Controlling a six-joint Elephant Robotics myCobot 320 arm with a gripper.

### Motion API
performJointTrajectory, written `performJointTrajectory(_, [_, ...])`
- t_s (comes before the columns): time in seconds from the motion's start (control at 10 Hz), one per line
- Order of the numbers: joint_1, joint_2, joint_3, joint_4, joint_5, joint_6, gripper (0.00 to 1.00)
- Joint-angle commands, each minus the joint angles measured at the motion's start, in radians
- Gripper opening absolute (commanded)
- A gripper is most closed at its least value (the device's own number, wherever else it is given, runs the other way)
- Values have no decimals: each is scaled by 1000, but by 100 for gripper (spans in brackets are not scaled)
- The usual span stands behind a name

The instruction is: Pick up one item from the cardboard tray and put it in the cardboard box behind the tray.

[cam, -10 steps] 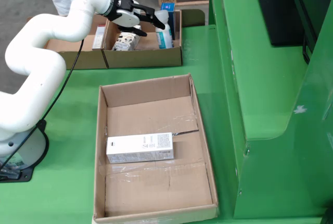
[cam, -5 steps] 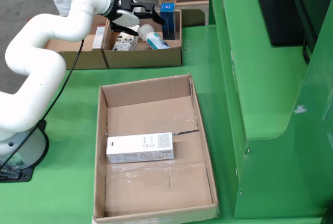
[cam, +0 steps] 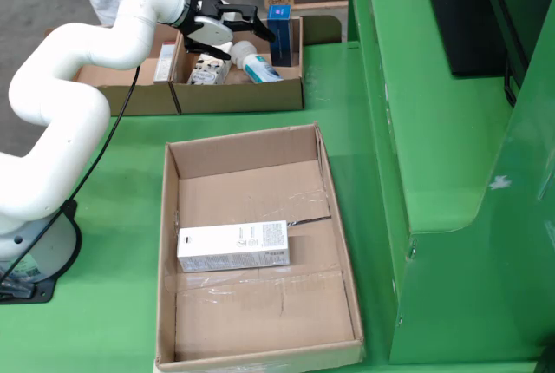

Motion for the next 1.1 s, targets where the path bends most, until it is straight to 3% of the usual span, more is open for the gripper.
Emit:
performJointTrajectory(0.0, [-4,34,29,12,-13,3,100])
performJointTrajectory(0.3, [-15,68,29,12,-13,-30,100])
performJointTrajectory(0.6, [-9,355,29,12,-14,-2,100])
performJointTrajectory(0.7, [-139,457,29,12,-14,-48,100])
performJointTrajectory(0.9, [-633,443,29,12,-14,-194,100])
performJointTrajectory(1.0, [-756,435,29,12,-14,-195,100])
